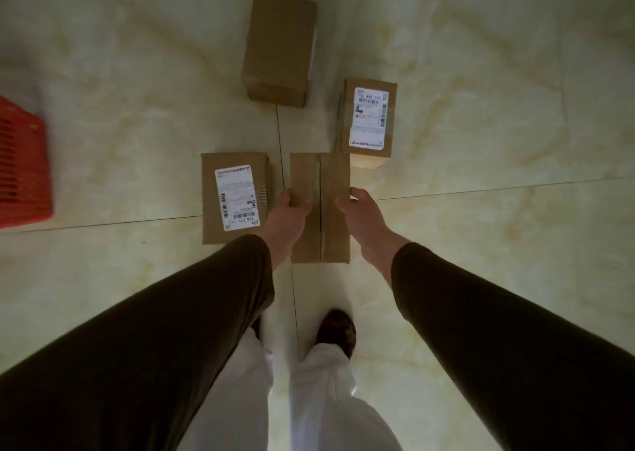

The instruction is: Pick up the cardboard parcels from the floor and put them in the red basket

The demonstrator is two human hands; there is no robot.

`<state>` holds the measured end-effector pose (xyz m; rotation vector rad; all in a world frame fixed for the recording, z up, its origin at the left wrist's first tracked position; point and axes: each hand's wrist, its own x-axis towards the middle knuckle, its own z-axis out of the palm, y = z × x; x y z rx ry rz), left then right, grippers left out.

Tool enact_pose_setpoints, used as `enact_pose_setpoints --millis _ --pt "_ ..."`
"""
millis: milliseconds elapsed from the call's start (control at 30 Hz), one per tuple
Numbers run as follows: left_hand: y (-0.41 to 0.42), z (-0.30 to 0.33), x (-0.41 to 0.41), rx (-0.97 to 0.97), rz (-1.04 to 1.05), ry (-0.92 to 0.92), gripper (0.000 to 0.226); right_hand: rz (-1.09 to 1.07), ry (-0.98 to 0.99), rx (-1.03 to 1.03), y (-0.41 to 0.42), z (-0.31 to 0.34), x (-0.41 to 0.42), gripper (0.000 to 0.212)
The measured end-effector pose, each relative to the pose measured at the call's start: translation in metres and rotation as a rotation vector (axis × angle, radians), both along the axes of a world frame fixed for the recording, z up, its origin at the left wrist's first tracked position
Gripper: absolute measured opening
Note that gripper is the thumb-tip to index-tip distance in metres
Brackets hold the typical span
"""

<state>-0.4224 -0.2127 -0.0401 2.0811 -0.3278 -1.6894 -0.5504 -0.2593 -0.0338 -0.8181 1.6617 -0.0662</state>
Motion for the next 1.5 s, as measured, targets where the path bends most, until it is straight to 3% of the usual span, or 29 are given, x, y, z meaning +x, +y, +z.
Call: enact_pose_setpoints --millis 300,467,667,900,1033,1167,1333,1500 --pt "0.023 0.157 0.071 -0.138 0.163 -0.065 0.053 0.135 -0.104 -0.069 0.006 0.143 0.073 0.047" --pt "0.056 0.202 0.137 -0.193 0.284 -0.092 0.053 0.238 -0.146 -0.113 0.028 0.190 0.144 0.043" --pt "0.121 0.222 0.229 -0.197 0.361 -0.078 0.058 0.286 -0.175 -0.087 0.089 0.211 0.237 0.036" --pt "0.189 0.227 0.335 -0.134 0.441 -0.125 0.055 0.278 -0.256 0.002 0.146 0.222 0.342 0.049" --pt "0.197 0.223 0.379 -0.101 0.460 -0.154 0.040 0.344 -0.254 0.030 0.153 0.219 0.390 0.060" --pt "0.199 0.219 0.417 -0.118 0.486 -0.201 0.042 0.397 -0.258 0.075 0.146 0.212 0.434 0.061" --pt "0.206 0.211 0.467 -0.190 0.565 -0.082 0.049 0.437 -0.231 0.137 0.139 0.199 0.492 0.071" --pt "0.216 0.206 0.519 -0.242 0.609 -0.013 0.037 0.445 -0.173 0.158 0.153 0.190 0.545 0.082"
